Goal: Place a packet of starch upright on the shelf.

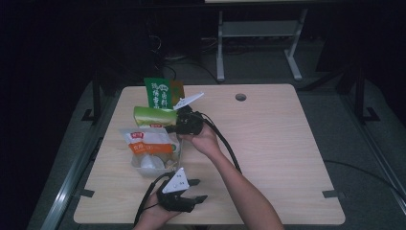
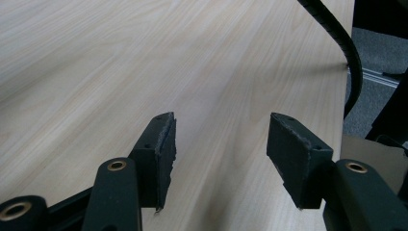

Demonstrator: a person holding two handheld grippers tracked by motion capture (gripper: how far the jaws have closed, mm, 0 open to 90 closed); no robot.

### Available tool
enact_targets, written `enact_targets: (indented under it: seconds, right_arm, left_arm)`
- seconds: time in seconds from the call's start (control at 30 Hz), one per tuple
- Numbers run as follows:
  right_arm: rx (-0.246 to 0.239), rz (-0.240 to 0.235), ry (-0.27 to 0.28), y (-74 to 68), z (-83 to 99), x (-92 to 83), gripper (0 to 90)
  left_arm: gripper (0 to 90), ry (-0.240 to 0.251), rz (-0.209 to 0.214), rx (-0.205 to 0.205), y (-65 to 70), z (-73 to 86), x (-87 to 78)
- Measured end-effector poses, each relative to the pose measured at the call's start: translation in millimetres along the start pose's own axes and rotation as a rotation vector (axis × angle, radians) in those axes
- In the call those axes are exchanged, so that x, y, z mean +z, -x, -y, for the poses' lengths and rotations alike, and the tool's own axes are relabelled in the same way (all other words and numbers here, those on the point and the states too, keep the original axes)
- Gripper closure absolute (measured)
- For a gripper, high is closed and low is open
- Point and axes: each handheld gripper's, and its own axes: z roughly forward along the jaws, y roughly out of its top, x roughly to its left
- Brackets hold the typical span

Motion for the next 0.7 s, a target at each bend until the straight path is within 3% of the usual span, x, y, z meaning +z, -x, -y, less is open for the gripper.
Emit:
enact_targets:
  seconds: [0.2, 0.7]
  right_arm:
    - [0.006, 0.008, -0.003, 1.2, 0.2, -6.0, 77.4]
    - [0.029, 0.027, 0.003, 9.3, 6.9, -44.1, 57.2]
  left_arm:
    - [41.1, -0.003, -0.007, -0.002, -1.5, -0.6, 0.0]
    - [36.4, -0.01, -0.008, -0.026, -5.9, -1.6, 3.7]
